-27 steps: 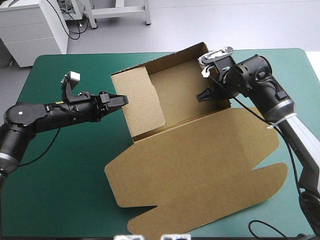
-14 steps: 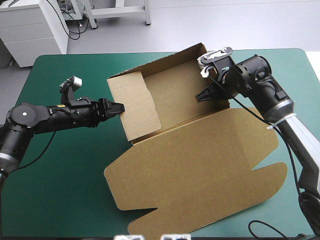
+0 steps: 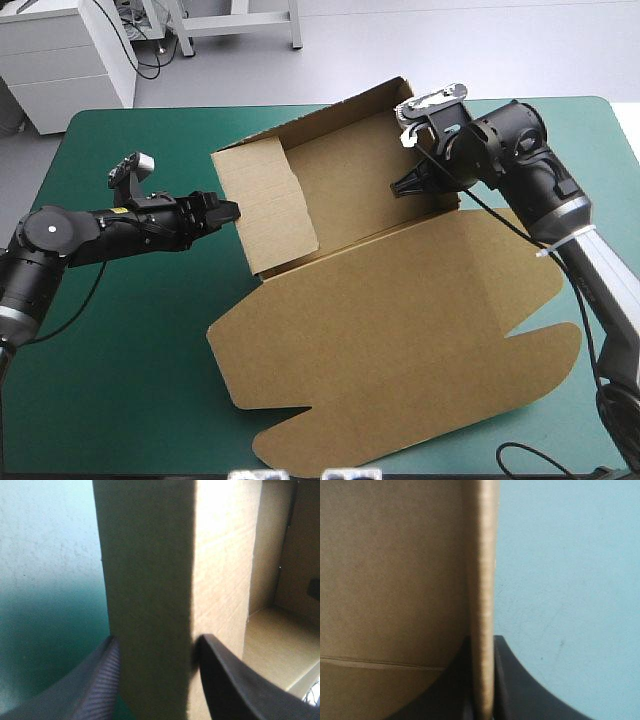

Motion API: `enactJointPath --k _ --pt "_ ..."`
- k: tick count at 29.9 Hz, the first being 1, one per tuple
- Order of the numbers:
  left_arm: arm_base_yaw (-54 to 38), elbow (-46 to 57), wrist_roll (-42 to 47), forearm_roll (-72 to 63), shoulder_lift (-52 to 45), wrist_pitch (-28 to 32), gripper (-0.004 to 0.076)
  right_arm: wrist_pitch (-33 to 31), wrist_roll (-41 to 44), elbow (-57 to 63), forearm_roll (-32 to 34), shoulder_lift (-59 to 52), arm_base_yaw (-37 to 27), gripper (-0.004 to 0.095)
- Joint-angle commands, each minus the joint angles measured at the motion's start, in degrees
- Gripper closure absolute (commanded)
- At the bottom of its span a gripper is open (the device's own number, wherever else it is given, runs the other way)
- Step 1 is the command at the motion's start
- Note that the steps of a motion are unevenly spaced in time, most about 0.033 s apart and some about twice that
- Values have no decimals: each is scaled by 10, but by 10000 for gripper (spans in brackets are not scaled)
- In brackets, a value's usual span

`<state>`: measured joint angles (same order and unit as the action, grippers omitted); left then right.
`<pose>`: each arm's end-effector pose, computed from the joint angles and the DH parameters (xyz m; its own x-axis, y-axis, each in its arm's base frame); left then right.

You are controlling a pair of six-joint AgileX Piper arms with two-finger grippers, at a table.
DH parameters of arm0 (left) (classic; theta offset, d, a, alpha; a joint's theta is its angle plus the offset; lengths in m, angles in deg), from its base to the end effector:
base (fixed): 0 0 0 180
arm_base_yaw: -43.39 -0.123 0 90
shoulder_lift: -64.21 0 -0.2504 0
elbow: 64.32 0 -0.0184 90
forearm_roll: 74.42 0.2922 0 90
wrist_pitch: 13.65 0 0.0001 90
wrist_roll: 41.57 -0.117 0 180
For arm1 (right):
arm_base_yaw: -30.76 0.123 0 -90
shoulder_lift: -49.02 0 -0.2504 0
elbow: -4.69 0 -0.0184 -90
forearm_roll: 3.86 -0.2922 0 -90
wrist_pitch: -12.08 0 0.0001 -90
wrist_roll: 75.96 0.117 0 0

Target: Fold the box

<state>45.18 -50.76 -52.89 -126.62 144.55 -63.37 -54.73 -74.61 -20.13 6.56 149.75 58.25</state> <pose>0.3201 -0.0806 0.3086 -0.7948 -0.3560 -0.4915 0.1238 0.6977 -0.7056 0.3602 0.1655 0.3666 -0.6840 -0.4100 -0.6034 -0.3989 0.9027 -0.1613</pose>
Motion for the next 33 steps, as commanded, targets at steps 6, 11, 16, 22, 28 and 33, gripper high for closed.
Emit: enactJointPath --k 6,11,16,22,28,33 --pt "2 -20 -1 -26 -15 21 365 40 33 -32 57 -24 71 923" --pt "2 -20 -1 -25 -14 19 345 36 40 -46 57 -24 77 923" --pt "2 -20 -1 -25 -3 19 345 31 41 -63 44 -24 77 923" --pt "2 -20 -1 -30 26 20 345 26 41 -77 67 -24 101 923" --pt "2 -20 3 -31 35 31 345 21 58 -79 104 -19 116 923" --pt "18 -20 4 -31 35 49 346 23 58 -79 105 -18 117 923"
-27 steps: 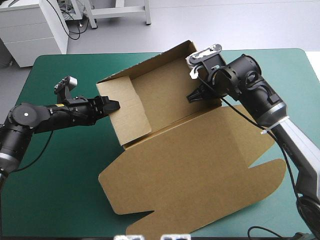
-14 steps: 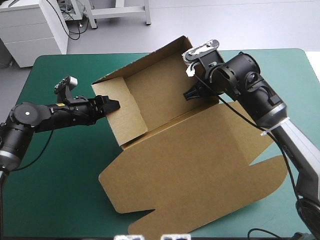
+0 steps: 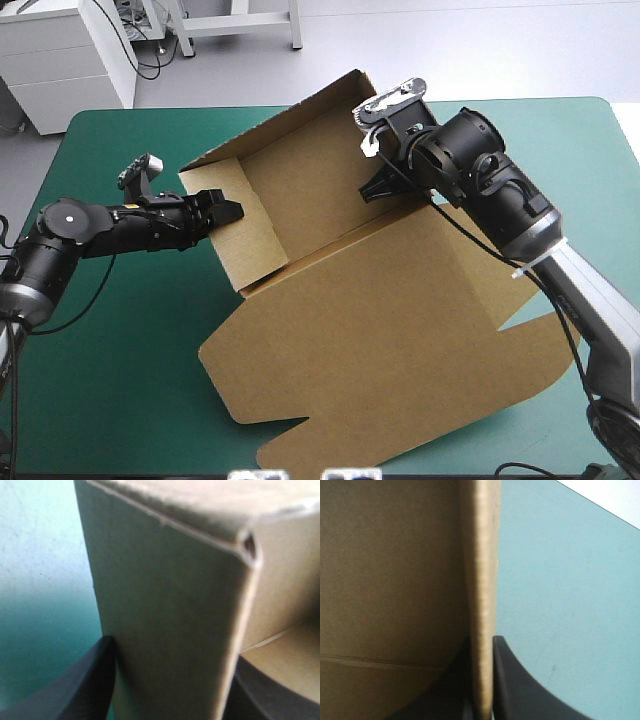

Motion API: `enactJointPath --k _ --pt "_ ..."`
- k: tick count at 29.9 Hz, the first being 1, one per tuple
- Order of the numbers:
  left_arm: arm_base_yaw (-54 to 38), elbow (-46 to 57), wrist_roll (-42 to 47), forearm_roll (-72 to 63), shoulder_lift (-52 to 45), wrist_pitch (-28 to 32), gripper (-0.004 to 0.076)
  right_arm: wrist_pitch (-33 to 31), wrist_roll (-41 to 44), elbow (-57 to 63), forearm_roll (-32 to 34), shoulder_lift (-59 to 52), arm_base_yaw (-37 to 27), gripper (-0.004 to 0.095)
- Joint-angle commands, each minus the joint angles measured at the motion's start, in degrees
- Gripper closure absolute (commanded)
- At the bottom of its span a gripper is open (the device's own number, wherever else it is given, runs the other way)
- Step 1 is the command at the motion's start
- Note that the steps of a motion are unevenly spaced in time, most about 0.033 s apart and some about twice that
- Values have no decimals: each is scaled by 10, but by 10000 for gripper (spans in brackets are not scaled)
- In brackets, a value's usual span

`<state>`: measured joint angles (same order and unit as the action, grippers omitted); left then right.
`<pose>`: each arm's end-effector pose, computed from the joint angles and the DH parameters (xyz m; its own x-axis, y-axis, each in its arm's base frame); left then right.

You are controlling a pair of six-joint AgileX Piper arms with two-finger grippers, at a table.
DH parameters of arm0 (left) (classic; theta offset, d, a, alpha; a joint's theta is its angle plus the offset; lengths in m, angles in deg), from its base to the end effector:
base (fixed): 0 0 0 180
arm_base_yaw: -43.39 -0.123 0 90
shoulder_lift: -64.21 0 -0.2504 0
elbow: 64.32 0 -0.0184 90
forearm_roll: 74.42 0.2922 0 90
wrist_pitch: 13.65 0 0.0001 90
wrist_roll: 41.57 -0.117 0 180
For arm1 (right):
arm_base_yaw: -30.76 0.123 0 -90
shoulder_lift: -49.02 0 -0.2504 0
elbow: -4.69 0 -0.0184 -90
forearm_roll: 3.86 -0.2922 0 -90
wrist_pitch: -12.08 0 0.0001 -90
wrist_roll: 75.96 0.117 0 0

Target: Fold the box

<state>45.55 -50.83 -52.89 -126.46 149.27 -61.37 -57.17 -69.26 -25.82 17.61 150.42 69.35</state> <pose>0.3372 -0.0811 0.2828 -0.8152 -0.3689 -0.4464 0.0674 0.7052 -0.7058 0.3314 0.2132 0.3988 -0.5786 -0.4876 -0.6538 -0.4222 0.8649 -0.2714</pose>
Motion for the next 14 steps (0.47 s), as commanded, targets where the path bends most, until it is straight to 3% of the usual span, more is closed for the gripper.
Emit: enactJointPath --k 1,5,7,10,14 --pt "23 -19 4 -33 -12 39 346 48 5 -22 -6 -25 6 923" --pt "69 -19 10 -33 -12 92 375 48 5 -22 -6 -25 6 923" --pt "90 -19 21 -33 -12 119 447 47 5 -22 -6 -25 6 923" --pt "114 -19 21 -26 -12 150 717 45 5 -22 -4 -25 6 923" --pt "124 -19 20 -28 -12 167 731 43 5 -22 1 -25 6 923"
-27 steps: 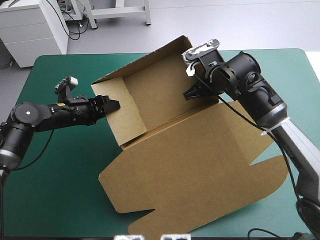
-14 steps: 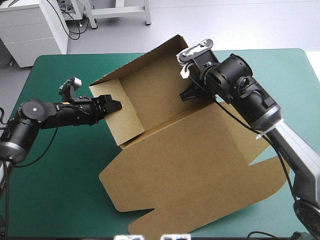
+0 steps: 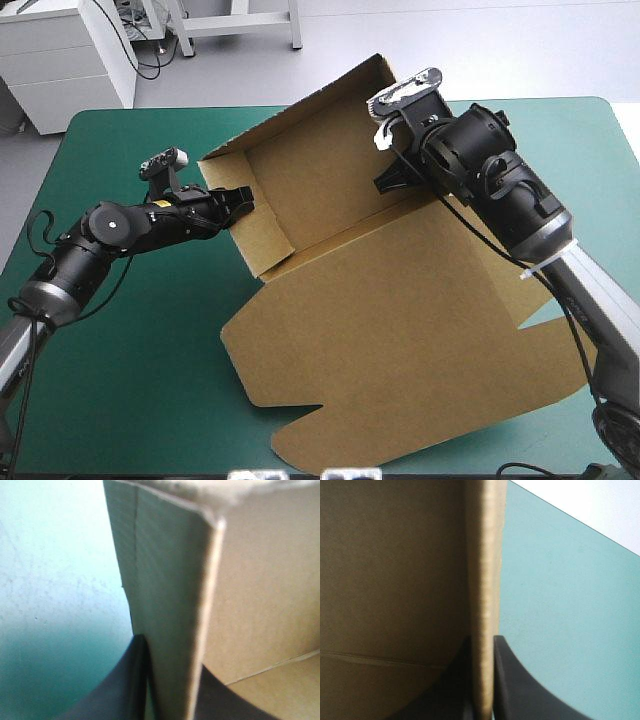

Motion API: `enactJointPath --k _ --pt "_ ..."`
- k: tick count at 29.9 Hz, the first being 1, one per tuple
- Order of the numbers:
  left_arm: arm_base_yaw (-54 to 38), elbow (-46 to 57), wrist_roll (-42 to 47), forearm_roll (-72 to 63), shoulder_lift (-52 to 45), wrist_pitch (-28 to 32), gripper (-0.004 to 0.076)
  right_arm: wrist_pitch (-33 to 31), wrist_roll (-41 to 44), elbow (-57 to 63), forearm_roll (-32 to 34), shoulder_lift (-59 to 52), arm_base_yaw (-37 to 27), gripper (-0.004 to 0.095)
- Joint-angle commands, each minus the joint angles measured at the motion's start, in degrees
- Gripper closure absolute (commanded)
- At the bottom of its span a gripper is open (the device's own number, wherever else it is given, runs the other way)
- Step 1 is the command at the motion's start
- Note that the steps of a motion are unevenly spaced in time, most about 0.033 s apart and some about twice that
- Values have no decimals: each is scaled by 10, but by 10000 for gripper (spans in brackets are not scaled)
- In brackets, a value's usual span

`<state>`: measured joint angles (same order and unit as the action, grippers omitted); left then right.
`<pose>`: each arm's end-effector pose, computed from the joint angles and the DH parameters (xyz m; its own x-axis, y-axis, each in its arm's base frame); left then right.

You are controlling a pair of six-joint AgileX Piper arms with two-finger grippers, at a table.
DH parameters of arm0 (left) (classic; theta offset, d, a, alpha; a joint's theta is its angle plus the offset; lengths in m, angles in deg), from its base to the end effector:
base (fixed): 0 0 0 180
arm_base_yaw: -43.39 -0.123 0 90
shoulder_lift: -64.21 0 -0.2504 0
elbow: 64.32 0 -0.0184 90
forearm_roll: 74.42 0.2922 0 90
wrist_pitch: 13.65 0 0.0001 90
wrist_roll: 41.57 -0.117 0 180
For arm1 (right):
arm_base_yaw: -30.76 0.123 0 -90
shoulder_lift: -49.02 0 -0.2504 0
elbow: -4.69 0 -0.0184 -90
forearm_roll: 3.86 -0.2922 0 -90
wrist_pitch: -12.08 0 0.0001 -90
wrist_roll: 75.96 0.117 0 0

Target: Fold the box

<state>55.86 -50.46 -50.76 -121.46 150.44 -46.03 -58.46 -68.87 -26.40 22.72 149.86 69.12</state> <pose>0.3457 -0.1235 0.2804 -0.7336 -0.3511 -0.5818 0.1409 0.7589 -0.6358 0.3329 0.2005 0.4082 -0.5698 -0.4989 -0.6530 -0.3660 0.8656 -0.3418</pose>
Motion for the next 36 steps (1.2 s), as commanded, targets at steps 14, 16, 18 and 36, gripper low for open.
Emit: enactJointPath --k 14,16,18,36 --pt "21 -76 81 100 -22 -23 731 19 66 -17 -25 -14 -24 925" --pt "21 -110 107 142 -13 -54 731 11 67 -17 -51 -5 -47 925" --pt "21 -146 130 185 7 -100 731 -1 66 -17 -86 5 -70 926" --pt "56 -342 176 413 207 -336 731 -10 55 -17 -188 146 -113 926"
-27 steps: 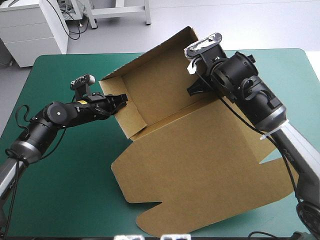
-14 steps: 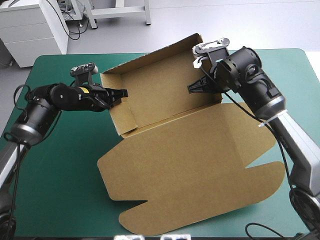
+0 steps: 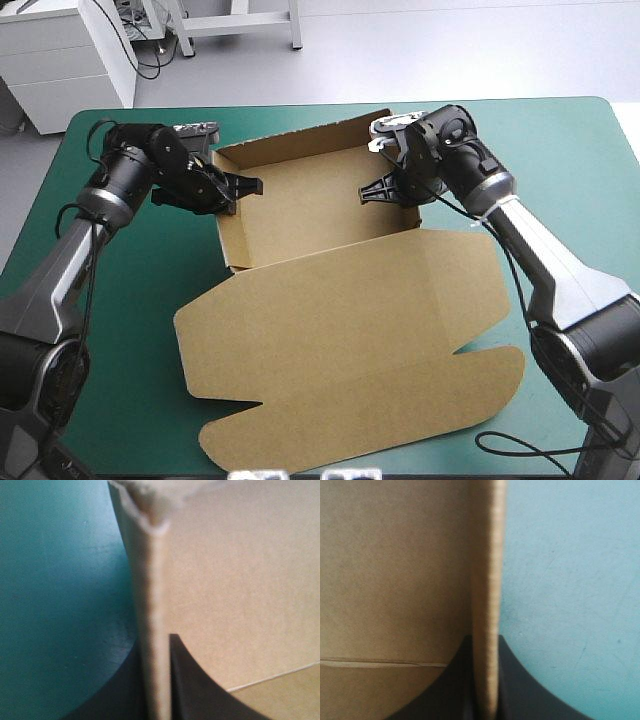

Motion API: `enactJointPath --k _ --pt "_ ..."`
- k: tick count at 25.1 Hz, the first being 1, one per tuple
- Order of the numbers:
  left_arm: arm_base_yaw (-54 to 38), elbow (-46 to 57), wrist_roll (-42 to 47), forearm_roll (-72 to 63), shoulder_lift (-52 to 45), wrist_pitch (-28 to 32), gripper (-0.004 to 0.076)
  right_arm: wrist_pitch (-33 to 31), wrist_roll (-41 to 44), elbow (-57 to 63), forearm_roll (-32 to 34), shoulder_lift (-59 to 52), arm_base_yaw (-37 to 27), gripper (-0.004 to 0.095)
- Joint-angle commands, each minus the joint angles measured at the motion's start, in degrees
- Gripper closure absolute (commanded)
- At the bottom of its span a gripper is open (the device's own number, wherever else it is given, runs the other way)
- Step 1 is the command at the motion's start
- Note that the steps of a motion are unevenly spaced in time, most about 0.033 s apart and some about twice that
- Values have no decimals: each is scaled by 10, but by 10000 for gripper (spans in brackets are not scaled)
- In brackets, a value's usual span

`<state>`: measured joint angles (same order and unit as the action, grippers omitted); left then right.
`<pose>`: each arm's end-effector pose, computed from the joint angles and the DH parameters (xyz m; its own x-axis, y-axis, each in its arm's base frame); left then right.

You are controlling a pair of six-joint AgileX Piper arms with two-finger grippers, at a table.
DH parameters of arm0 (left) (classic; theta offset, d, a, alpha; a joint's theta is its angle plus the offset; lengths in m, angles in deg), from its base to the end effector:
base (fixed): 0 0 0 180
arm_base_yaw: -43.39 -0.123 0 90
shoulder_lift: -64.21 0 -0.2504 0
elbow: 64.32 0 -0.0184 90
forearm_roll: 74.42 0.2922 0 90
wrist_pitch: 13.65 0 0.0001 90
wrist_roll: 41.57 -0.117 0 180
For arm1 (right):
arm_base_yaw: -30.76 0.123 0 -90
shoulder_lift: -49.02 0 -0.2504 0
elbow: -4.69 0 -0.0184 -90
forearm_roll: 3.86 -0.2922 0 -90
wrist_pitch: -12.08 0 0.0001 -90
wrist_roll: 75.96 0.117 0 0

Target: Fold the box

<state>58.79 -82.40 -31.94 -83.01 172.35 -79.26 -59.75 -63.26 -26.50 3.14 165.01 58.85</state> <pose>0.3990 -0.1264 0.2736 -0.9261 0.0205 -0.3766 0.1090 0.9704 -0.2154 0.3992 0.1977 0.2863 -0.8733 -0.2608 -0.4114 -0.2723 0.9617 -0.0317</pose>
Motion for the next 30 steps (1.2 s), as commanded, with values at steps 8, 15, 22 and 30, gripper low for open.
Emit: enactJointPath --k 8,15,22,30 --pt "96 -23 14 134 65 1 731 3 -27 -16 -88 51 -67 925" --pt "97 -23 27 129 117 -12 731 3 -53 -16 -87 69 -84 925" --pt "97 -64 30 127 117 -6 731 4 -53 -16 -87 81 -84 925" --pt "97 -102 31 129 117 8 731 41 -53 -28 -84 82 -84 923"
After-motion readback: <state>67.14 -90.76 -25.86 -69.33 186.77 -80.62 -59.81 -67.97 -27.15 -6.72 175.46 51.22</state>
